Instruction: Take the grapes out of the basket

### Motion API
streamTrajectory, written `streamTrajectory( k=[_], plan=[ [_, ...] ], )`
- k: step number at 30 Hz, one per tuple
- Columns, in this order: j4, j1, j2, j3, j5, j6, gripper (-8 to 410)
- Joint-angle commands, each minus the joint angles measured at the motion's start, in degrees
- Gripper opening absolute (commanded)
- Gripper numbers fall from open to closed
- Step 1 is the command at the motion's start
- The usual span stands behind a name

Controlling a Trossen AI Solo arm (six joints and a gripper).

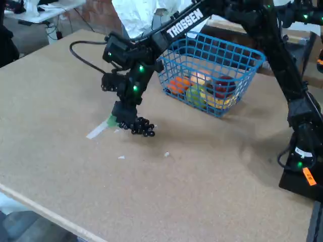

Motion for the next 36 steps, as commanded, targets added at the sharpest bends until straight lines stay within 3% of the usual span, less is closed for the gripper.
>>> streamTrajectory(
  k=[1,10,19,24,36],
  plan=[
    [2.03,0.0,0.44,0.02,-0.17,-0.28,0],
    [3.39,0.0,-0.31,0.02,-0.35,-1.73,21],
    [3.52,0.0,-0.33,0.02,-0.72,-1.6,143],
    [3.87,0.0,-0.35,0.02,-0.59,-1.57,184],
    [3.93,0.0,-0.66,0.02,-0.61,-1.6,189]
  ],
)
